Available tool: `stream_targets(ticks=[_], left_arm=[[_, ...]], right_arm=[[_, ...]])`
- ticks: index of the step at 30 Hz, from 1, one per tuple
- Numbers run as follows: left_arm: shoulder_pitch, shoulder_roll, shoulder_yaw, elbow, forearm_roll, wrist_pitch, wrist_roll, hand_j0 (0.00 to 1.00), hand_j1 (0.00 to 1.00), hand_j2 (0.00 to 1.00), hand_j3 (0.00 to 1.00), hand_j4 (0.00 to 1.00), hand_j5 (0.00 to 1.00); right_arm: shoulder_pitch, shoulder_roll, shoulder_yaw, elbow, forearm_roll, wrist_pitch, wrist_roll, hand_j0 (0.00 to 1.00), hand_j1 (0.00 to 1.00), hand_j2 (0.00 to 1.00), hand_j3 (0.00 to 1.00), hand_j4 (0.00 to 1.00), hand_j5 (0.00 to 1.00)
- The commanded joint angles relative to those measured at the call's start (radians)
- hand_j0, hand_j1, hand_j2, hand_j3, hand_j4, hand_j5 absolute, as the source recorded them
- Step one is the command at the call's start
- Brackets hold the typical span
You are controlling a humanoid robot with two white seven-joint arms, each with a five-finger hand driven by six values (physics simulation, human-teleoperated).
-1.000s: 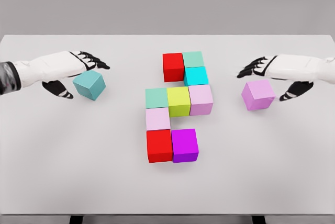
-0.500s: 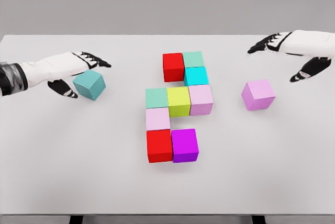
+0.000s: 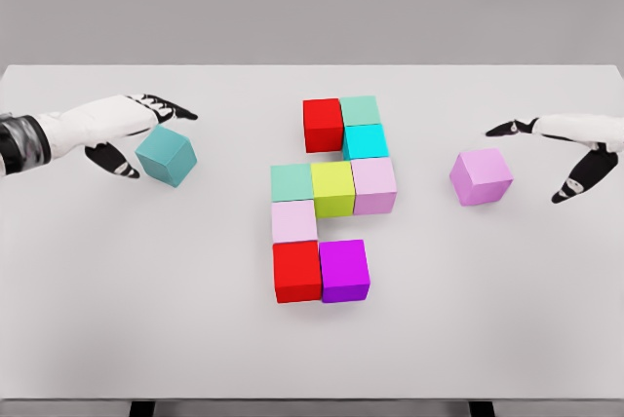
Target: Assemble the squares on the desktop into the number 2
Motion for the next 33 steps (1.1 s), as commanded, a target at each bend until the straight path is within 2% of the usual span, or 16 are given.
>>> stream_targets(ticks=[1,6,9,12,16,26,33], left_arm=[[0.0,-0.001,-0.001,0.004,0.009,0.001,0.025,1.0,1.0,1.0,1.0,1.0,1.0],[0.0,-0.027,-0.021,0.062,0.009,0.003,0.028,1.0,1.0,1.0,1.0,1.0,1.0],[-0.002,-0.03,-0.029,0.074,0.006,0.003,0.028,1.0,1.0,1.0,1.0,1.0,1.0],[-0.025,-0.03,-0.069,0.087,-0.003,0.001,0.06,1.0,1.0,1.0,1.0,1.0,1.0],[-0.025,-0.032,-0.069,0.088,-0.003,0.001,0.068,1.0,1.0,1.0,1.0,1.0,1.0],[-0.026,-0.036,-0.095,0.093,-0.009,0.003,0.079,1.0,1.0,1.0,1.0,1.0,1.0],[-0.026,-0.049,-0.098,0.123,-0.009,0.001,0.082,1.0,1.0,1.0,1.0,1.0,1.0]], right_arm=[[0.003,0.015,-0.01,-0.003,-0.005,0.088,-0.002,1.0,1.0,1.0,1.0,1.0,1.0],[0.028,0.058,-0.073,0.007,0.0,0.164,-0.005,1.0,1.0,1.0,1.0,1.0,1.0],[0.028,0.094,-0.081,0.013,0.003,0.212,-0.008,1.0,1.0,1.0,1.0,1.0,1.0],[0.029,0.125,-0.082,0.03,0.015,0.221,-0.01,1.0,1.0,1.0,1.0,1.0,1.0],[0.049,0.165,-0.081,0.058,0.023,0.223,-0.01,1.0,1.0,1.0,1.0,1.0,1.0],[0.072,0.185,-0.079,0.056,0.031,0.22,-0.017,1.0,1.0,1.0,1.0,1.0,1.0],[0.081,0.194,-0.079,0.066,0.032,0.22,-0.017,1.0,1.0,1.0,1.0,1.0,1.0]])
